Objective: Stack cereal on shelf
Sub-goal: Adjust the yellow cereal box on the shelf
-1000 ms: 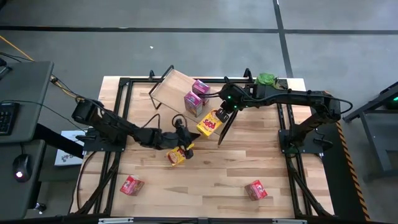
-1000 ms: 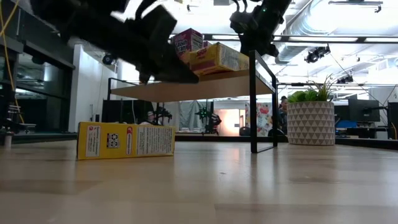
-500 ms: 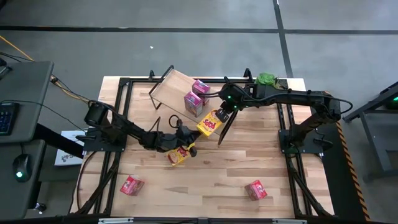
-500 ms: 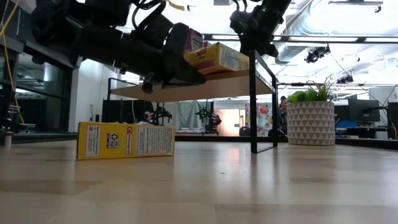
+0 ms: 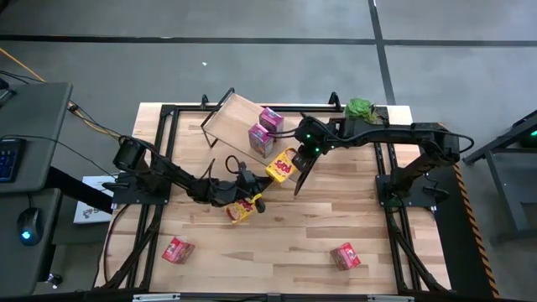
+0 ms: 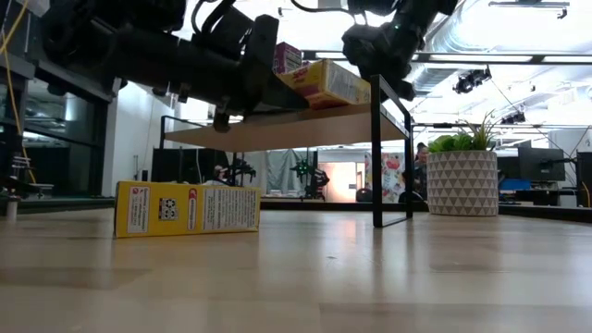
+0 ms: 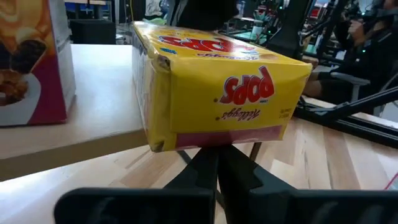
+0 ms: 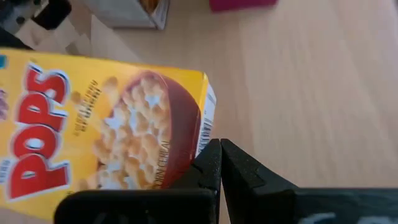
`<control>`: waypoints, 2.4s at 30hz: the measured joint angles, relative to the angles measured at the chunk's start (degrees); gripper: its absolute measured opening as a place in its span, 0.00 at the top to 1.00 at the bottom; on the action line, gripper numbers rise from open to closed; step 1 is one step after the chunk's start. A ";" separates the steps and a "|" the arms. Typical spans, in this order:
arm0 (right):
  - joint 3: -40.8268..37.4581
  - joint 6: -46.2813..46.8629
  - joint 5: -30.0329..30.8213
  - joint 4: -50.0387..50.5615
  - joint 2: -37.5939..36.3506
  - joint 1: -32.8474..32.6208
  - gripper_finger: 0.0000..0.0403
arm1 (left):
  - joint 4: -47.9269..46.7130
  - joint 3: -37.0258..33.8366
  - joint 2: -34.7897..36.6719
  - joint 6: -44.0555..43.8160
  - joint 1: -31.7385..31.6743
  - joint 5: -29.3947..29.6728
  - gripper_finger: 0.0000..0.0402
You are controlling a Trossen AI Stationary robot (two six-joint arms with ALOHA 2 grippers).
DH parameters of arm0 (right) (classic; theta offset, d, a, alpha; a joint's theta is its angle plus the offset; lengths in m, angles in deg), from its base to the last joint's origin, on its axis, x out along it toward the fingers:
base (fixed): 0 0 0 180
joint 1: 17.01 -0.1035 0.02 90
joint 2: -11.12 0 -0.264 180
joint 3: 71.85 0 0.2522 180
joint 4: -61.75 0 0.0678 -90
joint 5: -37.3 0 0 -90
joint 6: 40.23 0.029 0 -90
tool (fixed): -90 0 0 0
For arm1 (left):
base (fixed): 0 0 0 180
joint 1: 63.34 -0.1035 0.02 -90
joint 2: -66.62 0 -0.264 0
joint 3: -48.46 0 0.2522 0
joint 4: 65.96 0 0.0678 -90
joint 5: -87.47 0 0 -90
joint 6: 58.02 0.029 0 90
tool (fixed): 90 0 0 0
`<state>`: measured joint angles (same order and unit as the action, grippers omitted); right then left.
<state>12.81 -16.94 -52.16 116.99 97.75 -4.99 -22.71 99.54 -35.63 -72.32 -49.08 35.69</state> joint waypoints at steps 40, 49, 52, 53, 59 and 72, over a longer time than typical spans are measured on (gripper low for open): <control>-0.58 1.95 0.57 -9.30 0.00 -3.02 1.00 | 1.18 0.07 10.38 9.46 -1.29 1.01 1.00; -0.56 5.24 0.16 -9.30 0.00 -1.56 1.00 | 1.14 0.07 10.38 9.47 -1.23 1.01 1.00; -0.56 5.25 -0.11 -9.30 0.00 -0.94 1.00 | 1.12 0.07 10.38 9.46 -1.23 1.01 1.00; -0.56 5.25 -0.13 -9.28 0.00 -0.70 1.00 | 1.12 0.07 10.38 9.54 -1.23 1.01 1.00; -0.54 5.27 -0.13 -9.27 0.00 0.05 1.00 | 1.12 0.07 10.38 10.95 -1.55 1.01 1.00; 1.67 4.83 0.78 -7.38 -1.54 0.00 1.00 | 1.73 0.07 10.36 10.95 -3.55 0.93 1.00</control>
<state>14.48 -12.11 -51.38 109.62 96.21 -4.98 -20.98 99.60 -25.28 -61.38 -52.63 36.62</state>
